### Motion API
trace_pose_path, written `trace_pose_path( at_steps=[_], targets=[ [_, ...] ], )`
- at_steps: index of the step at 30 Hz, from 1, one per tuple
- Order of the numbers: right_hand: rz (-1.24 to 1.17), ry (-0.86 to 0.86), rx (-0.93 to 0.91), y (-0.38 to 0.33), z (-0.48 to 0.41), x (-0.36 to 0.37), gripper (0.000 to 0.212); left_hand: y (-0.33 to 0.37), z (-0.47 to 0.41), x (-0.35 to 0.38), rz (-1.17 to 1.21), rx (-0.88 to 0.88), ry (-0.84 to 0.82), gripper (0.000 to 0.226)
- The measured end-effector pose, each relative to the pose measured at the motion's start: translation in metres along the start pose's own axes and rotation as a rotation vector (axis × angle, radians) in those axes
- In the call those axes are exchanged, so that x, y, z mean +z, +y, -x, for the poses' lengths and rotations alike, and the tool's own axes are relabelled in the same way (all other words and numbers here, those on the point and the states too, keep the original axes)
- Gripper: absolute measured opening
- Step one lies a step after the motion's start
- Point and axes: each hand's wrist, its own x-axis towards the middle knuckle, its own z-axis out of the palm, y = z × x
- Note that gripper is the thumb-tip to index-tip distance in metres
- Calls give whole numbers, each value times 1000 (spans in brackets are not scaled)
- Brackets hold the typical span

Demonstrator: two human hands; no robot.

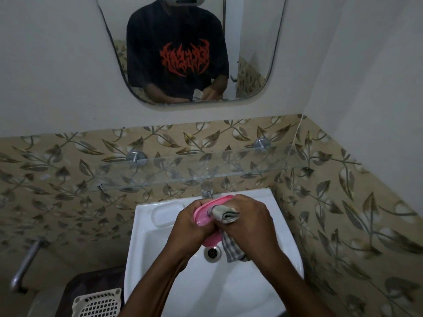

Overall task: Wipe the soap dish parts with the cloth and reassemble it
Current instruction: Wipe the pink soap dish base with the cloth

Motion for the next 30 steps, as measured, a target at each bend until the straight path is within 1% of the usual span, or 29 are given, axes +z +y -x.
trace_pose_path(
  at_steps=[3,4,6,8,9,10,11,12,14,16,18,21,24,26,27,30],
  targets=[
    [39,120,136,22,-8,-7,22,-4,0,-2,-18,-18,-11,39],
    [46,128,131,27,-8,-13,22,-4,0,-2,-22,-24,-14,40],
    [105,104,156,20,-15,3,17,-5,0,-2,-36,-24,-20,39],
    [274,95,290,-3,-15,23,15,-4,-1,-1,-20,-18,-11,36],
    [314,98,350,-12,-11,25,17,-3,-1,-1,-4,-23,-5,36],
    [287,69,273,-11,-9,27,17,-4,-1,-2,6,-25,-1,36],
    [174,38,147,-5,-9,22,18,-5,-2,-2,6,-23,-1,36],
    [130,20,87,3,-7,13,17,-6,-2,-4,-6,-20,-5,37],
    [183,39,95,17,-9,-10,18,-9,-2,-6,-26,-26,-6,38],
    [222,63,116,20,-12,-5,21,-10,-3,-5,-39,-39,-10,39],
    [180,34,90,1,-5,3,12,-11,-4,-3,-47,-44,-4,35],
    [99,6,37,-9,8,9,14,-13,-3,-4,-25,-51,-2,33],
    [203,-10,128,14,-5,8,24,-20,-2,-7,-68,-67,-18,39],
    [207,11,182,24,-9,7,25,-22,-3,-6,-74,-79,-32,40],
    [193,15,179,21,-6,8,24,-22,-3,-4,-79,-82,-33,40],
    [117,-27,65,5,6,18,18,-26,-5,-4,-64,-79,-26,34]
  ],
)
